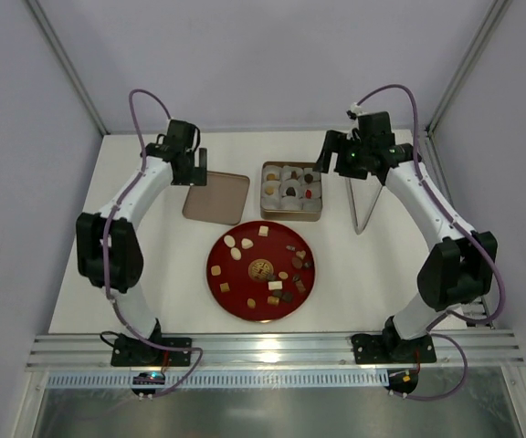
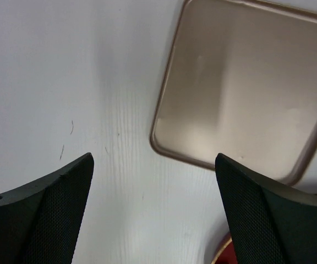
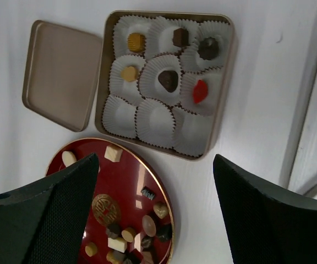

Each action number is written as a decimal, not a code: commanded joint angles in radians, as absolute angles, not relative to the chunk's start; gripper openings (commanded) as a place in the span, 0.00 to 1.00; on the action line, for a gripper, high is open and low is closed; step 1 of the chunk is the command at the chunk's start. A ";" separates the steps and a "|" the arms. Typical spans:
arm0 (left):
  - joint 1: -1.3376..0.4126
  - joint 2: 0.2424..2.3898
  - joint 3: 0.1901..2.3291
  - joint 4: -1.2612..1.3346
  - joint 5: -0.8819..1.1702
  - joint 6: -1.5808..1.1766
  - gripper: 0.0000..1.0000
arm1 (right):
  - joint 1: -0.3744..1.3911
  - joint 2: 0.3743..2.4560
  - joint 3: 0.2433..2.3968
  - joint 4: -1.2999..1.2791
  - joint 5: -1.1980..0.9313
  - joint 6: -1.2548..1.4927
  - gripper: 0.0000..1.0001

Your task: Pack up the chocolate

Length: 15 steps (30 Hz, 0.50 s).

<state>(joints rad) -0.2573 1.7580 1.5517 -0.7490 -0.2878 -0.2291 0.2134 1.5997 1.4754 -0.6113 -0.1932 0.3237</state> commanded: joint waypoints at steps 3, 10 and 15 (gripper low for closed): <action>-0.181 1.943 1.649 -0.744 -0.187 -0.149 0.87 | 0.285 1.707 1.598 -0.581 -0.275 0.370 0.83; -0.135 2.095 1.672 -0.695 -0.048 -0.181 0.75 | 0.390 1.796 1.661 -0.568 -0.268 0.371 0.80; -0.069 2.143 1.674 -0.672 0.069 -0.219 0.67 | 0.439 1.812 1.670 -0.538 -0.267 0.376 0.78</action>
<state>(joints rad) -0.1169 2.1376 1.6329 -0.7162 -0.0391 -0.1894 0.4210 1.8164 1.6142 -0.5919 -0.2577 0.3660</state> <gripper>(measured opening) 0.678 0.783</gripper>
